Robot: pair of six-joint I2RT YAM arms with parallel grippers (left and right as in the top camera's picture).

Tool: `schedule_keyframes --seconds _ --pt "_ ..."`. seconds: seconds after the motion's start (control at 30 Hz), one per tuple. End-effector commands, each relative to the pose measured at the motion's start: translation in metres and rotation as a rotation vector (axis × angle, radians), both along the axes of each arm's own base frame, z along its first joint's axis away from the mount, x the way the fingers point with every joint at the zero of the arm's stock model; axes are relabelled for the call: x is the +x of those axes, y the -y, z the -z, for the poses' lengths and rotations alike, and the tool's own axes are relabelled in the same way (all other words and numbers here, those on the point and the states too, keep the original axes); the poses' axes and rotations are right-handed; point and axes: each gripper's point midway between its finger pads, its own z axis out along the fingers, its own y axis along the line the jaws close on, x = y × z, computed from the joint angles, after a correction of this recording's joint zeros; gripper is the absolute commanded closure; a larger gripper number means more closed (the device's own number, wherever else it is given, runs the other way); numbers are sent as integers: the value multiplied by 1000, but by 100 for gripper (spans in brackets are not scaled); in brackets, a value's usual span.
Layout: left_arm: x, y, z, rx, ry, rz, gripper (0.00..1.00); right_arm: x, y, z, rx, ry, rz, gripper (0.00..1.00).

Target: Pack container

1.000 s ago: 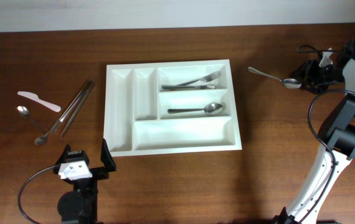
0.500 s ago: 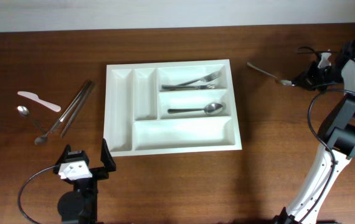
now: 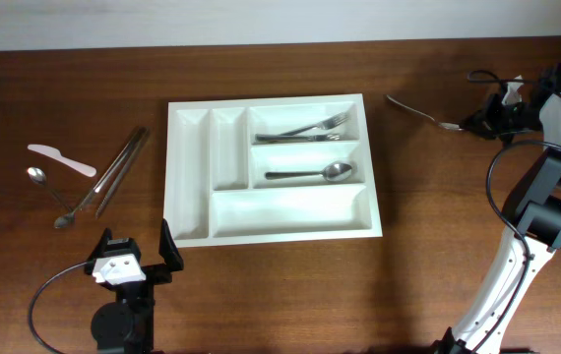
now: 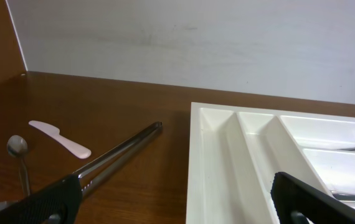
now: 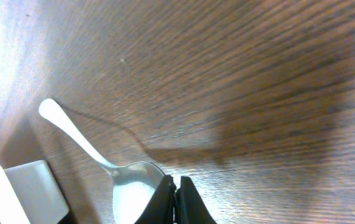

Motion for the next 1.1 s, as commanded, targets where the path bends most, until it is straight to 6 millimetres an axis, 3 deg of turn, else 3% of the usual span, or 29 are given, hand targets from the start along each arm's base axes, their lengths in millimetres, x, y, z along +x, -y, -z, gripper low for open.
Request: schedule_keyframes --seconds 0.0,0.43,0.57,0.83,1.07 --pt "0 3 1 15 1 16 1 0 -10 7 45 -2 -15 96" --pt "0 3 1 15 1 16 1 2 -8 5 36 23 -29 96" --pt "0 3 1 15 1 16 1 1 1 6 26 22 -6 96" --pt "0 3 1 15 1 16 1 -13 34 10 12 -11 66 96" --pt "0 3 1 15 1 16 1 -27 29 13 41 -80 71 96"
